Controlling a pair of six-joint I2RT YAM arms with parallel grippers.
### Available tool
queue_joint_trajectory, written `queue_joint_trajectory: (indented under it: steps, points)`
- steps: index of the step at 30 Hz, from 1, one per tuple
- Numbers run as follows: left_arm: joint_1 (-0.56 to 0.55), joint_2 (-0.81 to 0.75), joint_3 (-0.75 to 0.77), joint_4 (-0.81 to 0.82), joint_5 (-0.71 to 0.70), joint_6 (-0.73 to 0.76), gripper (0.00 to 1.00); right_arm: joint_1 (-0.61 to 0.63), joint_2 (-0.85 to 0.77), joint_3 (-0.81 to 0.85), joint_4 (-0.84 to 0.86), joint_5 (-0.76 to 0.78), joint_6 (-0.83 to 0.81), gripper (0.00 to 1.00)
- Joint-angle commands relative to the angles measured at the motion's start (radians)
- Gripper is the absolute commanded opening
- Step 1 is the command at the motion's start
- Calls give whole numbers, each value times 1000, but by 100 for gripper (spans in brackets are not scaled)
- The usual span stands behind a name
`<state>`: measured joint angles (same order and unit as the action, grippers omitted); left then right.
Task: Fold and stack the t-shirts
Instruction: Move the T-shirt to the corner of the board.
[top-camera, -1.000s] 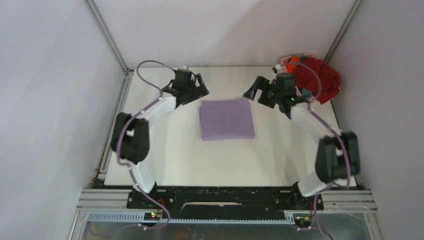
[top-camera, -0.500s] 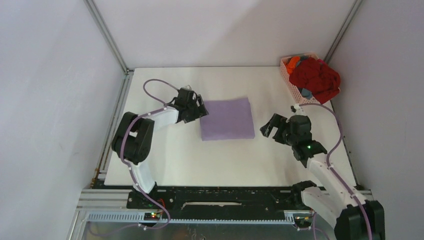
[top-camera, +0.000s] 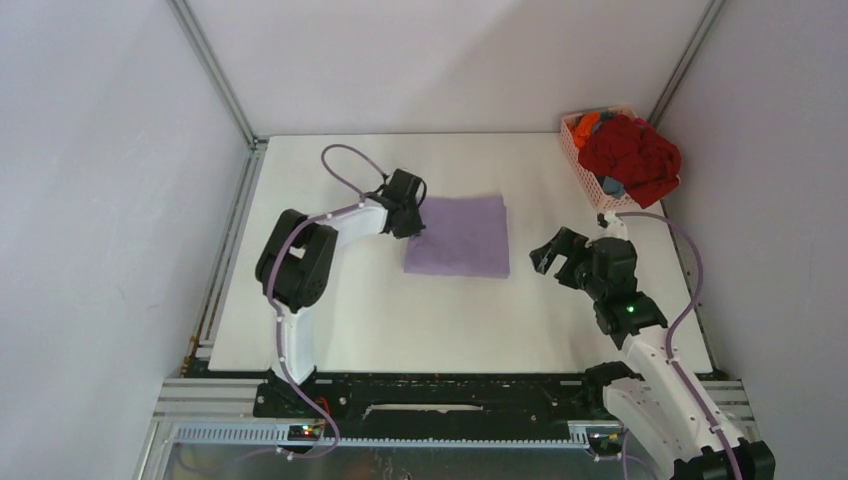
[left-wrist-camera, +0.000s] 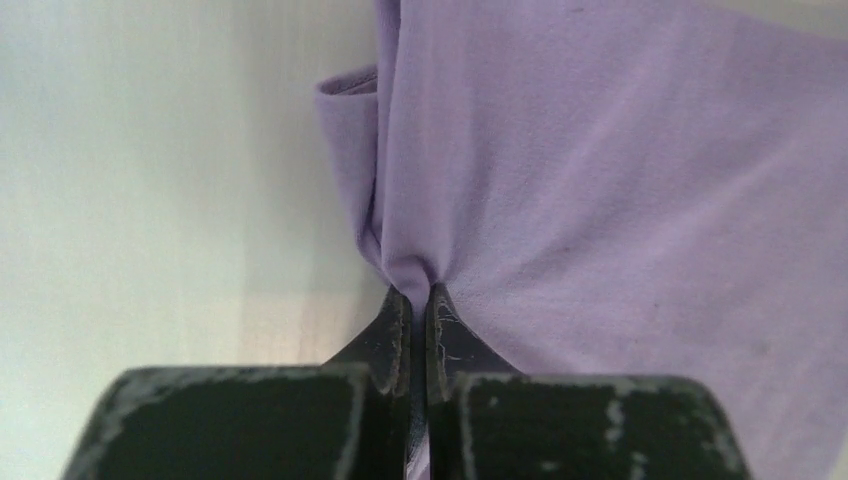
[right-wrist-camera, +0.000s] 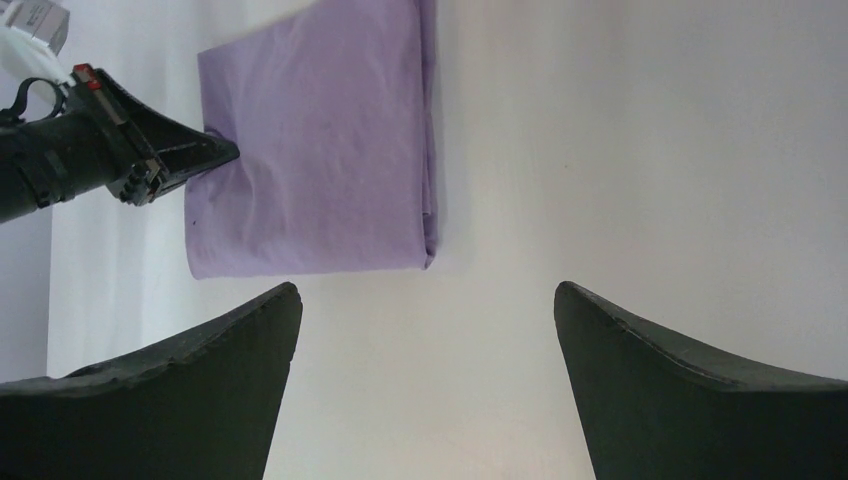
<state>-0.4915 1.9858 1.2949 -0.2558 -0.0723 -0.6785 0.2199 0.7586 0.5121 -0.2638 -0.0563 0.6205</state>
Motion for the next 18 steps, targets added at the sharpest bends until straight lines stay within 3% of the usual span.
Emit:
queue_joint_trajectory:
  steps: [1, 6, 9, 14, 18]
  points:
    - [-9, 102, 199, -283, -237, 116, 0, -13, -54, -9, 0, 4, -16, 100]
    - [0, 248, 512, -489, -511, 286, 0, -39, -89, -18, -5, 7, -21, 100]
    - [17, 313, 633, -490, -647, 435, 0, -52, -111, -24, -7, 16, -27, 100]
    - [109, 399, 890, -560, -672, 584, 0, -68, -133, -47, 7, 93, -32, 100]
    - [174, 404, 938, -462, -691, 740, 0, -76, -132, -54, 21, 120, -33, 100]
